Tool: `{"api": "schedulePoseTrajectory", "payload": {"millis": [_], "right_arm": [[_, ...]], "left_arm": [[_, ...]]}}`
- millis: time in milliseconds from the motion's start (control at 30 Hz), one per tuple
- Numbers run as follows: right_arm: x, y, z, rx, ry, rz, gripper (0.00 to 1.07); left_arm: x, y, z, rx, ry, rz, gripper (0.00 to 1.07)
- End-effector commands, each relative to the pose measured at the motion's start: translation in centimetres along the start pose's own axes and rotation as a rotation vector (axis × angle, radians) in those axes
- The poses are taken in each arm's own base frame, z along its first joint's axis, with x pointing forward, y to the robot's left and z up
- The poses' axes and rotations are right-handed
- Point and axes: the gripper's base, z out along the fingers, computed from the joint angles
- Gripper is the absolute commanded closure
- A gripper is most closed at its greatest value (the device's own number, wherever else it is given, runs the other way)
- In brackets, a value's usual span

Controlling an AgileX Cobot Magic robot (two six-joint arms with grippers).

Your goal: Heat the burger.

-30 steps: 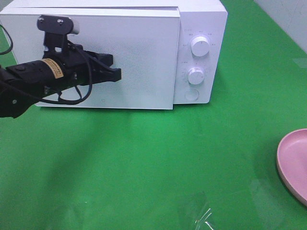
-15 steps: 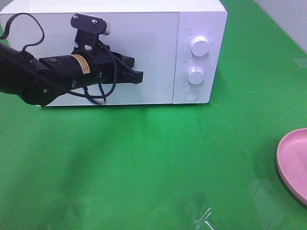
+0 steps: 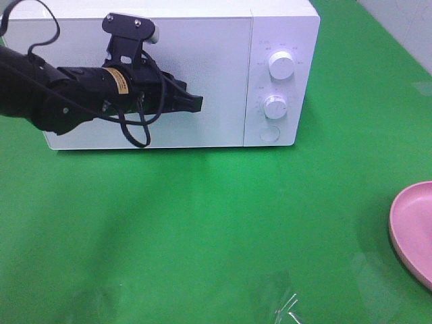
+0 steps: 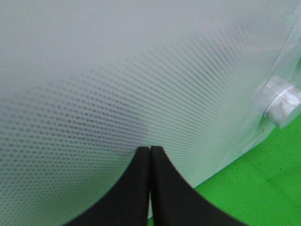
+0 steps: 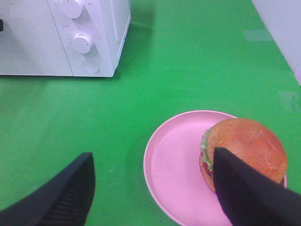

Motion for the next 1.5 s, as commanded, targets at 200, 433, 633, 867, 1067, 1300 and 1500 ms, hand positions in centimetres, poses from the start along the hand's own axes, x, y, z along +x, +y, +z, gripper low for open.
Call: {"api": "schedulePoseTrajectory", "payload": {"millis": [200, 433, 633, 867, 1067, 1300, 1500], "right_arm": [[0.1, 0.0, -0.4, 0.005, -0.041, -0.008, 0.37], [0.1, 0.0, -0.4, 0.005, -0.041, -0.008, 0.37], [0.1, 0.0, -0.4, 0.005, -0.041, -0.008, 0.37], [0.1, 0.0, -0.4, 0.005, -0.041, -0.008, 0.37], [0.1, 0.0, -0.4, 0.005, -0.041, -0.008, 0.37], [0.1, 0.0, -0.4, 0.005, -0.041, -0.008, 0.37], [0.1, 0.0, -0.4, 0.005, -0.041, -0.008, 0.37]], "left_arm": [[-0.8, -2.8, -3.4, -0.017, 0.301, -0.002, 0.62], [0.2, -5.5, -6.0, -0.003, 0.549, 0.028, 0.06], [0.5, -6.1, -8.6, -0.013, 0.737, -0.014, 0.06], [-0.2, -5.8, -12.0, -0.045, 0.887, -0.046, 0.06], [-1.2, -5.3, -14.8, -0.085, 0.931, -0.050, 0.06], [-3.1, -0.7, -17.7, -0.175, 0.877, -0.182, 0.06], [-4.0, 4.8, -21.6, -0.242, 0.835, -0.326, 0.06]]}}
